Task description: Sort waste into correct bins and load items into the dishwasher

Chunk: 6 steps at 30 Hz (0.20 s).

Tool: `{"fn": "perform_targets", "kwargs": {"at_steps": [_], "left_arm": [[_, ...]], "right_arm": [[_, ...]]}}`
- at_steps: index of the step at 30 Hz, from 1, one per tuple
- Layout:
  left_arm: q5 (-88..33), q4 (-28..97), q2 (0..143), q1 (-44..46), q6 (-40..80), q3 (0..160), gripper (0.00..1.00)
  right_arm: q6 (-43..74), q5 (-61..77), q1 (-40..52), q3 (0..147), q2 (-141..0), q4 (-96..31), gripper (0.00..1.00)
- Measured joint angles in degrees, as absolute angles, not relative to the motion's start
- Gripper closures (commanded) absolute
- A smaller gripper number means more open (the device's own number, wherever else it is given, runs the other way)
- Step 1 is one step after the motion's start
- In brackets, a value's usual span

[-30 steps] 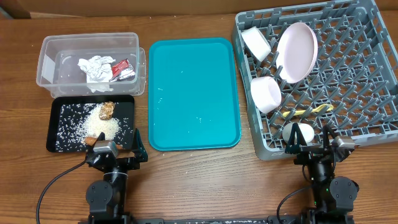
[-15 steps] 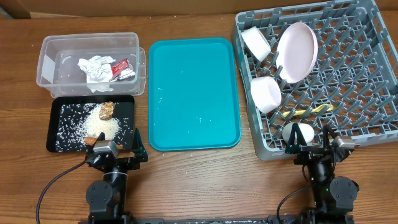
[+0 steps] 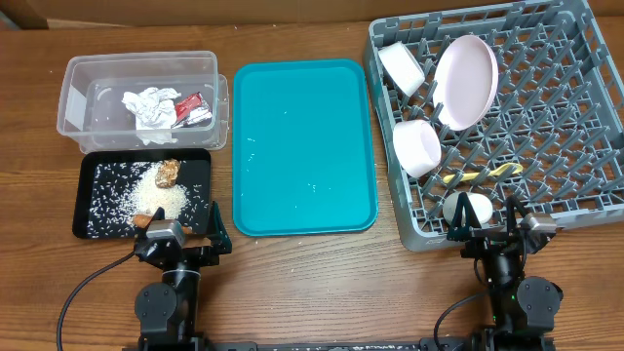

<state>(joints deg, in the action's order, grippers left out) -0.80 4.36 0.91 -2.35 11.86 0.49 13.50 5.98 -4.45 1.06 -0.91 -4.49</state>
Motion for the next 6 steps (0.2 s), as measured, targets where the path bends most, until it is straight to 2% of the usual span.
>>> {"fn": "perform_targets", "kwargs": {"at_steps": [6], "left_arm": [[-0.8,4.4,0.9,-2.3,11.9,0.5,0.00]], "right_arm": [[13.5,6.0,-4.4,1.1,-0.9,-4.5,0.00]]}}
